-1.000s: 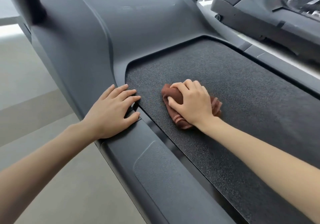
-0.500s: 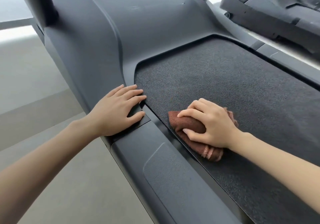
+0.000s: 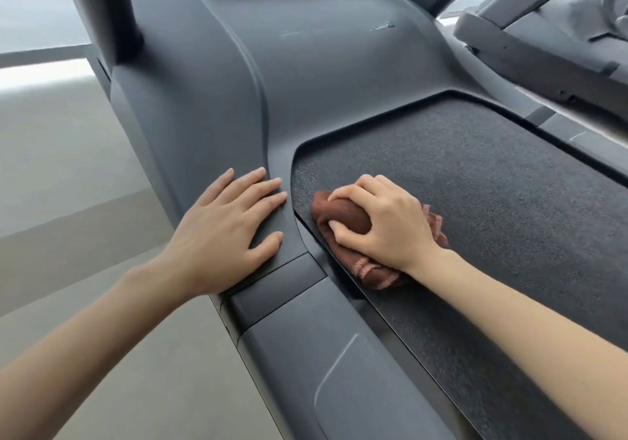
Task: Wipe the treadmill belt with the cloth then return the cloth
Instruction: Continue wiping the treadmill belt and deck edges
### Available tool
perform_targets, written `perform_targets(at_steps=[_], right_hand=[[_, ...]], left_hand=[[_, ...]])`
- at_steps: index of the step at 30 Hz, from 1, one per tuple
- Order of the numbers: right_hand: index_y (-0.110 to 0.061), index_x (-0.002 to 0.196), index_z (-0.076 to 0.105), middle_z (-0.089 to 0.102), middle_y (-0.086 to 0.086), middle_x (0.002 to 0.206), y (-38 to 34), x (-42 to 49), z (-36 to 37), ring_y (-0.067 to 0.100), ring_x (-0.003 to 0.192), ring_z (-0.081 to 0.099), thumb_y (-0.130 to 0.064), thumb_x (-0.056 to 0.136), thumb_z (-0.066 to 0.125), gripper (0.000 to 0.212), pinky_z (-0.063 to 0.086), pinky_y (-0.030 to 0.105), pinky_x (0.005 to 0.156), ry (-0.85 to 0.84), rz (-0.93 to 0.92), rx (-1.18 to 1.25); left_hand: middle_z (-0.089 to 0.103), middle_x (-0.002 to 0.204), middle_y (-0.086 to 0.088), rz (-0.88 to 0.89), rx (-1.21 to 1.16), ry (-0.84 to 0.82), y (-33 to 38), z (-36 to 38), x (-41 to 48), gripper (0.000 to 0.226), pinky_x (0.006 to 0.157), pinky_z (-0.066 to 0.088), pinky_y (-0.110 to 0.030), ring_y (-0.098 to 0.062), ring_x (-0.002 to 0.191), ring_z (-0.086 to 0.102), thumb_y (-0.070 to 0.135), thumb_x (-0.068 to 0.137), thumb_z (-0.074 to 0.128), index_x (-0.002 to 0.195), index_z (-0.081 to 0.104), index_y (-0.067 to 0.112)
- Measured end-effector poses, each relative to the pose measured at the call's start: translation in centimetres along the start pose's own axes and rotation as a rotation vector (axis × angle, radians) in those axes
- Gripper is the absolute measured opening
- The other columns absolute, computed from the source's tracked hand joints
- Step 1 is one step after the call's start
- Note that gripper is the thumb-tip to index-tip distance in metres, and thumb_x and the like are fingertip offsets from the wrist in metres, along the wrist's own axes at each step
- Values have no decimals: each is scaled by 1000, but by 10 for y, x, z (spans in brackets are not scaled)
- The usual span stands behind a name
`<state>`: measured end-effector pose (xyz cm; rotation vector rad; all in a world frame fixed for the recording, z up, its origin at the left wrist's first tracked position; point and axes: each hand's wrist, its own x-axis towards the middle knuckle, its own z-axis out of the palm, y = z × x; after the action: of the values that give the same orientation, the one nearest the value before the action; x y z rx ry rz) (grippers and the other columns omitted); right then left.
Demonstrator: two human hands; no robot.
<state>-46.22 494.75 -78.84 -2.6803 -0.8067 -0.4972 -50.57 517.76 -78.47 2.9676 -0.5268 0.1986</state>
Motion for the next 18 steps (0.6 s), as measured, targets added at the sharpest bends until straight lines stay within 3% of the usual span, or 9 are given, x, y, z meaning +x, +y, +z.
perform_targets(at_steps=[5,12,18], right_hand=[[-28,100,66,59,-3,86,0,36,22,19,85,54,-48,76,62,32,41,29,74,42,46,-29],[-33,102,62,57,-7,87,16,55,30,16,89,54,-54,74,59,35,35,25,69,17,46,6],[-34,105,61,58,-6,97,55,87,34,20,100,54,-54,76,59,35,41,31,75,22,217,-21]], left_hand=[[25,152,14,9,-6,-4,-1,1,1,73,116,-8,-30,-6,143,5,57,81,9,143,32,29],[24,151,16,27,4,-17,-10,-1,20,74,116,-8,-29,-3,142,3,61,79,6,144,29,35],[24,151,16,18,-22,-7,-8,0,22,73,115,-11,-30,-3,142,1,61,79,6,143,30,34]])
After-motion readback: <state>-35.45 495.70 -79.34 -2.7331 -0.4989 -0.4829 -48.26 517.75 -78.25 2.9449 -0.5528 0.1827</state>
